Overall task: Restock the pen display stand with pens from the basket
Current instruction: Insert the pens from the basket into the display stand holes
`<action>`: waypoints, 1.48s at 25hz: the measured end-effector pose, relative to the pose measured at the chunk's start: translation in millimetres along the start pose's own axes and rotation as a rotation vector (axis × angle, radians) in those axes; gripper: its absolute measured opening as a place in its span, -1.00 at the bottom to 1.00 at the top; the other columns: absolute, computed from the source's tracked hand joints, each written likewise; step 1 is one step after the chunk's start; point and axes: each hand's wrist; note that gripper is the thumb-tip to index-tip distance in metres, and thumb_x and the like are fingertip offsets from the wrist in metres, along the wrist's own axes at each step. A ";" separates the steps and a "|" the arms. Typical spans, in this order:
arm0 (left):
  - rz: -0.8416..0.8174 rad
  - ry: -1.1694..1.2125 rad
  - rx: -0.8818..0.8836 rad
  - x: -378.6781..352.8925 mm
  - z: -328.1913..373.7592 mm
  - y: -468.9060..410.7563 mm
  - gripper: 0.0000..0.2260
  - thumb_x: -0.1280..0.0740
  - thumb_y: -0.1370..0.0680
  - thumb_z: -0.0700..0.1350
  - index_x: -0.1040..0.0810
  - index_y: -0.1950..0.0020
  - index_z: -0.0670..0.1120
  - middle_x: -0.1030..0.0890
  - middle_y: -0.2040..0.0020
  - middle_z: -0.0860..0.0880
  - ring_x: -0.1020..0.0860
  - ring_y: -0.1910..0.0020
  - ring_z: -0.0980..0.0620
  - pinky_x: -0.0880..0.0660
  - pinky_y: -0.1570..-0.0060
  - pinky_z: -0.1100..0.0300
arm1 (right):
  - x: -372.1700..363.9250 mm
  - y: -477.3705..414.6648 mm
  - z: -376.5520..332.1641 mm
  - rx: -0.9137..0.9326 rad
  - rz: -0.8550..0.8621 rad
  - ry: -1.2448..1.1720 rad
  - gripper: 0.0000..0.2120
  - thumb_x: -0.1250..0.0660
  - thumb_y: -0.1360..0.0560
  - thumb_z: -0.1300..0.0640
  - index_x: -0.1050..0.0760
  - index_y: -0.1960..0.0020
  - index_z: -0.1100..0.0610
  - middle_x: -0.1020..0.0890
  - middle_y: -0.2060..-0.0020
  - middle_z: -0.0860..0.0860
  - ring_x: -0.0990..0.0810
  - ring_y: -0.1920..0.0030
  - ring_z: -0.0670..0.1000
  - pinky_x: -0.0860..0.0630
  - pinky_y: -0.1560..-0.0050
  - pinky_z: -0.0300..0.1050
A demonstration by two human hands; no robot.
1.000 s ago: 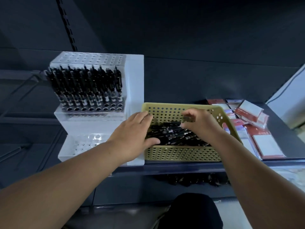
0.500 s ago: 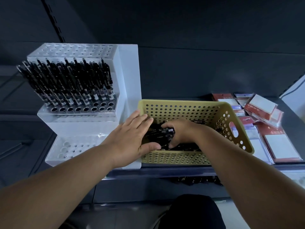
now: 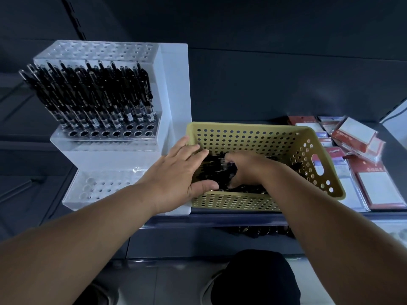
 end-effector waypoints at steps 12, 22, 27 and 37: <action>-0.010 0.019 0.032 4.7 3.2 1.9 -0.10 0.16 -0.36 0.46 0.32 -0.54 -0.01 0.19 -0.58 0.02 0.30 -0.51 0.10 0.09 -0.48 0.09 | 14.3 17.9 6.9 0.018 0.227 -0.456 -0.68 -0.27 -0.59 0.05 -0.30 -0.32 0.00 -0.50 -0.07 0.00 -0.50 0.01 -0.04 -0.44 0.05 -0.08; 0.108 0.008 0.046 15.2 16.1 13.8 -0.23 -0.03 -0.53 0.32 0.19 -0.57 -0.05 0.10 -0.59 -0.03 0.25 -0.54 -0.01 0.13 -0.48 0.05 | 61.6 44.3 -18.0 -0.082 0.703 -1.804 -0.91 -0.26 -0.54 0.31 -0.41 0.00 0.15 -0.48 0.13 0.05 -0.55 0.13 0.02 -0.51 0.13 -0.10; 0.311 0.357 0.049 32.0 24.8 47.6 -0.36 -0.13 -0.57 0.22 -0.04 -0.56 -0.04 -0.21 -0.52 -0.02 -0.19 -0.48 0.00 -0.17 -0.40 0.14 | 60.3 82.5 -56.4 -0.076 0.584 -2.064 -0.95 -0.25 -0.52 0.35 -0.42 0.09 0.24 -0.47 0.06 0.10 -0.59 0.05 0.05 -0.53 -0.11 -0.02; 0.313 0.960 0.080 49.0 6.4 124.7 -0.78 -0.39 -0.48 0.09 -0.46 -0.06 0.08 -0.57 0.11 0.13 -0.55 0.15 0.16 -0.50 0.10 0.20 | 3.3 145.2 -170.7 0.070 0.096 -1.926 -0.79 -0.27 -0.57 0.16 -0.52 0.15 0.28 -0.60 0.41 0.09 -0.63 0.38 0.04 -0.58 0.27 -0.01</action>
Point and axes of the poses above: each hand's wrist, its own y-axis away from the middle knuckle, its own x-axis out of the back of the hand, z = x × y
